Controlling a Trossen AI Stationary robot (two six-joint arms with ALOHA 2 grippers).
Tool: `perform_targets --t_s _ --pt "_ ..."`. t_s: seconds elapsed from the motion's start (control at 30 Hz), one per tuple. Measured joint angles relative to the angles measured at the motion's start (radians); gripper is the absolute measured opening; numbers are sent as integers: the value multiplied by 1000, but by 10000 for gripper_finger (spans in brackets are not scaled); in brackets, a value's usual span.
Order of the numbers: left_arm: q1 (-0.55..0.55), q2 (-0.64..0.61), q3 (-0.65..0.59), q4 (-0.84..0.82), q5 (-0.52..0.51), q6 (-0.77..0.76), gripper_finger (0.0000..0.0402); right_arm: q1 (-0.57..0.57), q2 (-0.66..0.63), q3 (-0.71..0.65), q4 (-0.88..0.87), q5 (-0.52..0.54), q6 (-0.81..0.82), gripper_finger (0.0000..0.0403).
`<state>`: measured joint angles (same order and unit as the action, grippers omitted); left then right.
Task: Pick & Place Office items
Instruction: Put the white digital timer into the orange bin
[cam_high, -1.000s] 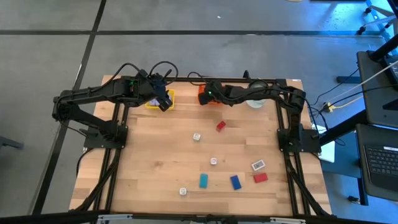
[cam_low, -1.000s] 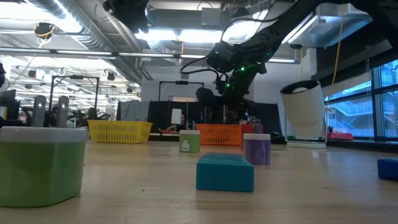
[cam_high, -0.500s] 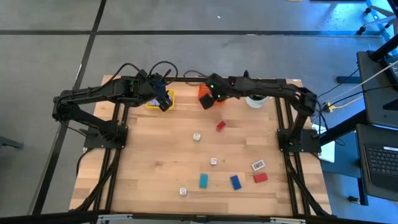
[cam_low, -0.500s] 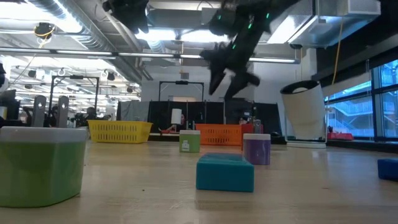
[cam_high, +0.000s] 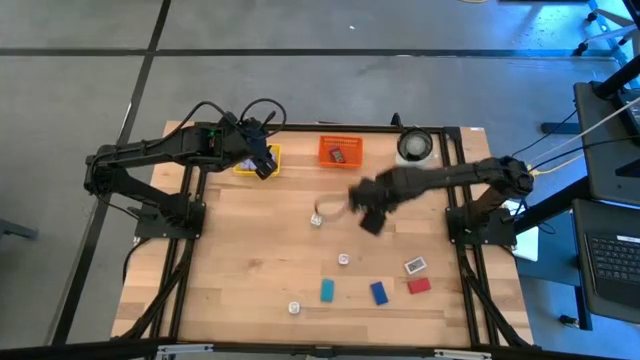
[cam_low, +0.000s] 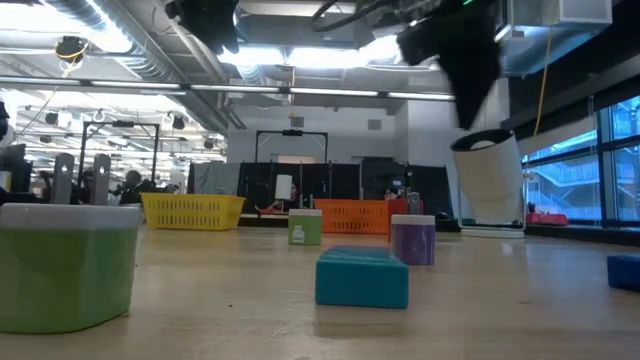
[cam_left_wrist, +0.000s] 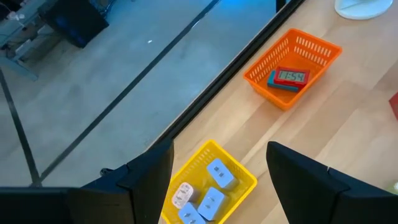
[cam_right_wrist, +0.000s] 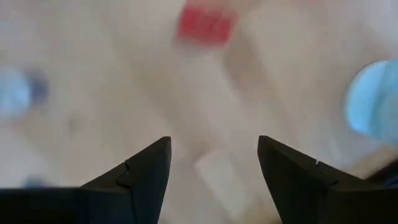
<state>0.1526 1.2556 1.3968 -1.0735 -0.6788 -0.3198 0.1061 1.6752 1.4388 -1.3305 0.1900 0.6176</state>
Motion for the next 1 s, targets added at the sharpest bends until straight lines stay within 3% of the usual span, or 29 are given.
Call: perform_targets --t_s 0.27,0.43,0.83,1.0 --pt "0 0 0 0 -1 10 253 237 0 -160 3 -217 -76 241" --pt "0 0 0 0 -5 27 253 327 0 -271 71 -330 -130 241" --pt "0 0 0 1 -4 -29 253 412 0 -442 194 -343 -286 241" --pt "0 0 0 2 -60 -85 253 417 0 -483 299 -336 -290 241"
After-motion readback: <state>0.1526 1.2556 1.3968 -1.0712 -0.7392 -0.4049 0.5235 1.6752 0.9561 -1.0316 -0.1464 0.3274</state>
